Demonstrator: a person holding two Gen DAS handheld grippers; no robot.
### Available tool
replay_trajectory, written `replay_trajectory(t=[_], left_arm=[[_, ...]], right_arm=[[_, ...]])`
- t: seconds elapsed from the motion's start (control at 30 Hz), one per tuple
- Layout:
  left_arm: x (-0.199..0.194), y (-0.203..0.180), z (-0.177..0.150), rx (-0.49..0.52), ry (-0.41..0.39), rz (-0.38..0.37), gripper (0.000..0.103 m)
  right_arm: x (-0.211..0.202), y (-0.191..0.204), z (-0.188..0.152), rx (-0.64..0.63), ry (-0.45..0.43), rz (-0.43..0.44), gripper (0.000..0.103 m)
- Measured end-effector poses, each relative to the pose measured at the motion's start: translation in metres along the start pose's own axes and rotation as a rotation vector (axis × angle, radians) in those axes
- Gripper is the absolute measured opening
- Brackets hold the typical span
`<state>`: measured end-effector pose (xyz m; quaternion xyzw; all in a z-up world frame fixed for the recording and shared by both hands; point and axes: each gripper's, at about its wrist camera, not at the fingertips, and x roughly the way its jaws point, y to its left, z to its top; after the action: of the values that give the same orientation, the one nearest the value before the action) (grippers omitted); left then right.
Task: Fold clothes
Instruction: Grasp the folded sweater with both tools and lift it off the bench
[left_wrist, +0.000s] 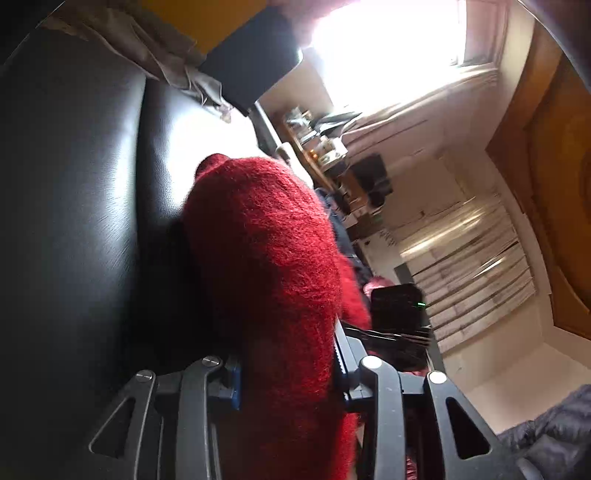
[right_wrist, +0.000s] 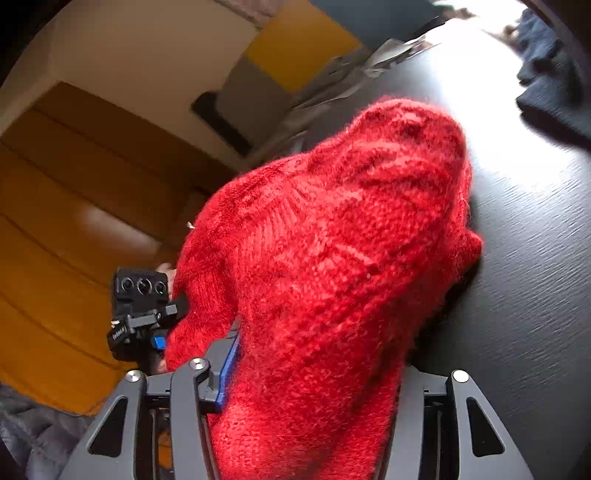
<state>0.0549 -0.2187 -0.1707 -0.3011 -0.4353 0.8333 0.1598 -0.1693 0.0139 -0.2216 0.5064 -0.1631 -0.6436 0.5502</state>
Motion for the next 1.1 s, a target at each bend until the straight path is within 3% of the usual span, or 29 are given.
replay_trajectory(t=[0.13,0.23,0.37,0.57,0.7,0.77,0.83,0.9,0.97,1.0,1.1], left_arm=[[-0.050,-0.018,-0.019,0.030,-0.071,0.011,0.035],[-0.107,-0.036,-0.025,0.060,-0.193,0.043,0.035],[-0.212,-0.059,-0.034,0.126,-0.432,0.095,0.035],[-0.366,-0.087,-0.041,0.224,-0.797,0.257,0.035],[-0.442,-0.070,-0.050,0.132,-1.014,0.396,0.036],[-0.464,-0.041,-0.055,0.010,-1.084,0.492,0.036],[-0.476,0.009,-0.058,-0.195,-1.067,0.572,0.036],[-0.474,0.066,-0.067,-0.432,-0.990,0.609,0.035],[-0.466,0.087,-0.089,-0.454,-1.033,0.613,0.035],[-0.462,0.081,-0.092,-0.436,-1.042,0.648,0.036],[-0.448,0.064,-0.100,-0.378,-1.068,0.754,0.039]], right_arm=[[0.044,0.034,-0.003,-0.016,0.064,0.153,0.052],[0.083,0.069,0.000,-0.056,0.119,0.243,0.052],[0.153,0.148,0.023,-0.173,0.193,0.375,0.052],[0.280,0.321,0.065,-0.412,0.304,0.548,0.052],[0.367,0.437,0.093,-0.575,0.381,0.651,0.052],[0.417,0.475,0.096,-0.636,0.438,0.630,0.051],[0.447,0.475,0.091,-0.647,0.471,0.587,0.051],[0.478,0.475,0.087,-0.658,0.504,0.544,0.052],[0.508,0.475,0.082,-0.668,0.536,0.500,0.052],[0.523,0.475,0.080,-0.673,0.552,0.478,0.070],[0.569,0.476,0.073,-0.688,0.599,0.411,0.076]])
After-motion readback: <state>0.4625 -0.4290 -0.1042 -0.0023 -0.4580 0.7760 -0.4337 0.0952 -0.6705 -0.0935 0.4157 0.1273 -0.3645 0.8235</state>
